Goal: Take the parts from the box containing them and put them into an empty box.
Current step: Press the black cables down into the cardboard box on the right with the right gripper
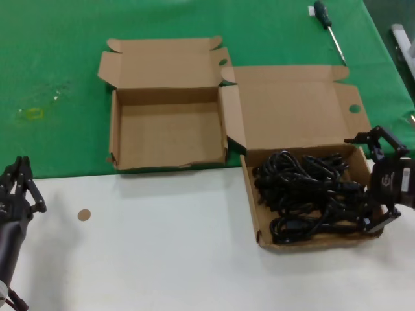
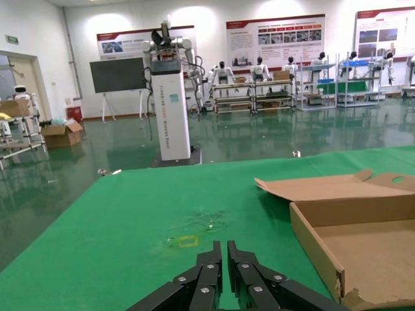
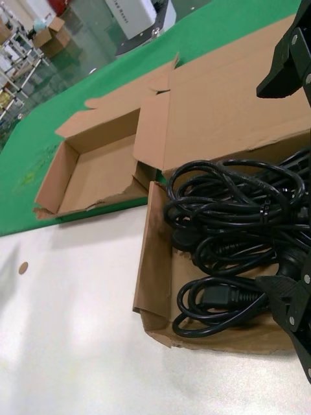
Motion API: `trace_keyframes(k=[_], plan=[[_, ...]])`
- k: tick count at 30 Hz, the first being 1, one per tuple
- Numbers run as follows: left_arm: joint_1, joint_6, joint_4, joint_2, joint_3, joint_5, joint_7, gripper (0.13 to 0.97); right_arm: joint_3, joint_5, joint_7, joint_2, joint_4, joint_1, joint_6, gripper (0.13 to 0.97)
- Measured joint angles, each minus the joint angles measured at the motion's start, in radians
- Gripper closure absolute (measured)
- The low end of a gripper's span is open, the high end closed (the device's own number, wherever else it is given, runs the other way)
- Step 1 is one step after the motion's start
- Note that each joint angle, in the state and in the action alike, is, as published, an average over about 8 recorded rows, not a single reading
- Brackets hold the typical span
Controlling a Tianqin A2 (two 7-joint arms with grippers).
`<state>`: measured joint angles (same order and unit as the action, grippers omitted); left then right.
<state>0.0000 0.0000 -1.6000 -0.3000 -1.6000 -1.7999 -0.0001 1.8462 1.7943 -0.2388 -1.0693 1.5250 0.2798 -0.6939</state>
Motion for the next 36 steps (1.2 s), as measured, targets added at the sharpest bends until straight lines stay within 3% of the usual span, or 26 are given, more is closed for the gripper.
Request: trace_keyframes(k=[11,21,30,36], plan=[[0.0,0.0,0.0,0.0,0.0,0.0,0.0,0.945,0.021,-0.093,-0.022,0.1,-0.074,0.076,-0.035,0.159],[0.0,0.0,0.0,0.0,0.0,0.0,0.0,0.945,0.044,-0.153,-0.05,0.182,-0.137,0.109,-0.038,0.218],[0.0,0.0,0.0,0.0,0.0,0.0,0.0,0.945,0.064,-0.195,-0.089,0.238,-0.193,0.141,-0.042,0.367],[0.0,0.0,0.0,0.0,0.0,0.0,0.0,0.945,0.068,-0.218,-0.106,0.256,-0.217,0.163,-0.042,0.53]])
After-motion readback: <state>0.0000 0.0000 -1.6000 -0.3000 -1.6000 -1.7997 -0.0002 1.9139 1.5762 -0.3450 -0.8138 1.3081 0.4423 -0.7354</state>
